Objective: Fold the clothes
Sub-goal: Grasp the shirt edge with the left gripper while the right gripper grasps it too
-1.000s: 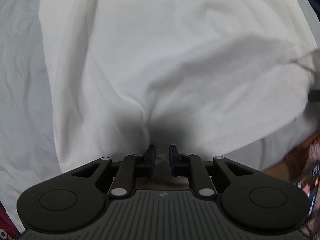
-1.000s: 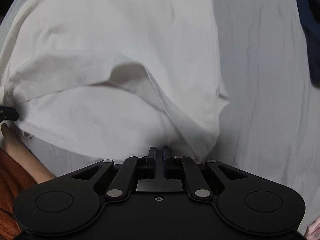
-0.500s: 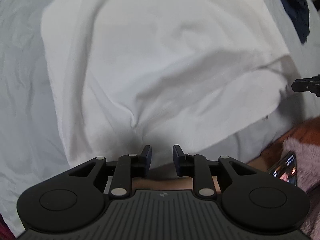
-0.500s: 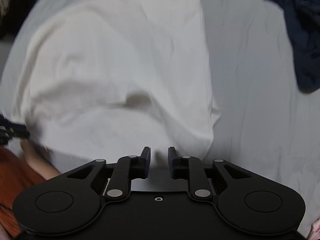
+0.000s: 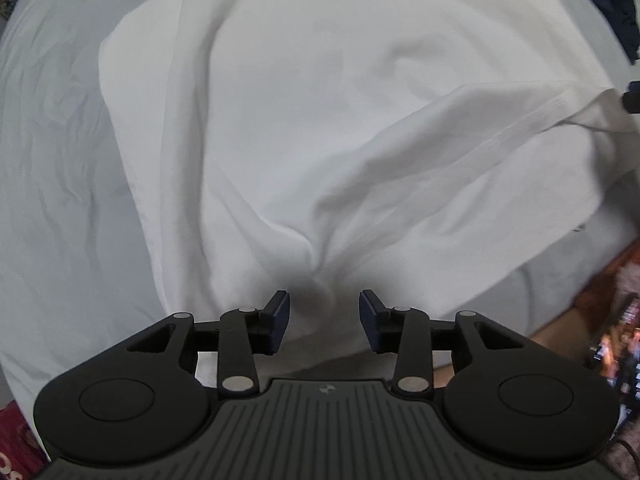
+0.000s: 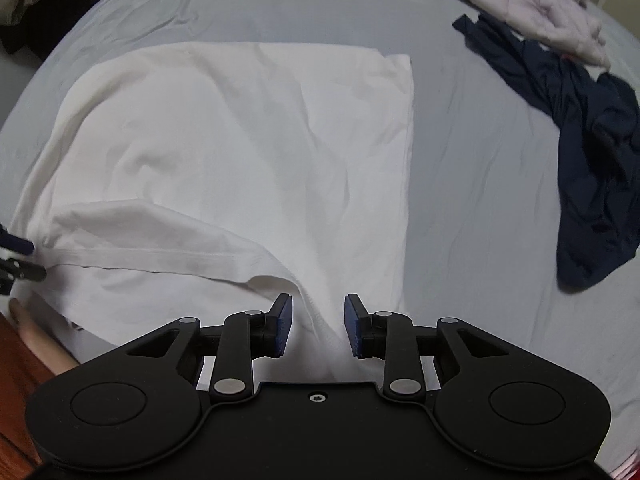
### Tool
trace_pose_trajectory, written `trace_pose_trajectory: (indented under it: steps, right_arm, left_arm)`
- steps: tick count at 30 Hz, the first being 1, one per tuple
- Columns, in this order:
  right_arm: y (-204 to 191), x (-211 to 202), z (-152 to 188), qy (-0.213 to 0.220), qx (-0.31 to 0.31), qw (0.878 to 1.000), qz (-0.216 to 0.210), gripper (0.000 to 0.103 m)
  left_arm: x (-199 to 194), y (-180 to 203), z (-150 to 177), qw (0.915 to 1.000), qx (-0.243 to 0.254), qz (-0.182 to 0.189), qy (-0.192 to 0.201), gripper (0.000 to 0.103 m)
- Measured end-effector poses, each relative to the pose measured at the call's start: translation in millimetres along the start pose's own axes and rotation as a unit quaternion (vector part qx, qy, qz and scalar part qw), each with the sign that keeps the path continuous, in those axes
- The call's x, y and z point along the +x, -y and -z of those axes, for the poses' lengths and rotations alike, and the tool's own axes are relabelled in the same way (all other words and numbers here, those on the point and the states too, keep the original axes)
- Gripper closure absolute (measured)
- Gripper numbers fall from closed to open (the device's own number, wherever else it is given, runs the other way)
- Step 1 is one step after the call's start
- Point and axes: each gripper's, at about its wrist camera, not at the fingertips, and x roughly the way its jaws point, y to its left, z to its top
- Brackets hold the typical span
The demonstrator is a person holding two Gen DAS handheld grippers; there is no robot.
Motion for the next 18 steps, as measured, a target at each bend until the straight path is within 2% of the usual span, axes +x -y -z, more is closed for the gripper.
trace_pose_trajectory:
  steps: [2, 5, 13, 14, 15, 18]
  right_arm:
    - [0, -3, 2, 0.002, -0.021, 1.000, 0.008, 0.075]
    - [-4, -6, 4, 0.009, -0.061, 0.998, 0.009, 0.076]
    - [-24, 8, 3, -0.004, -0.131, 0.991, 0.031, 0.077]
    - [-26, 11, 3, -0.007, -0.134, 0.990, 0.033, 0.081]
    - [-26, 13, 2, -0.009, -0.134, 0.990, 0.033, 0.094]
    - [-24, 12, 3, -0.016, -0.132, 0.991, 0.026, 0.098]
  left_arm:
    - [3, -3, 0, 1.0000, -0.001, 0.005, -0.005, 0.086]
    - [5, -5, -1, 0.9999, -0.002, 0.008, -0.006, 0.093]
    - [1, -12, 0, 0.9998, -0.004, 0.019, 0.003, 0.097]
    - [1, -13, 0, 0.9998, -0.005, 0.019, 0.004, 0.097]
    - [0, -13, 1, 0.9998, -0.005, 0.019, 0.005, 0.097]
    - [-3, -15, 4, 0.9998, -0.004, 0.019, 0.007, 0.098]
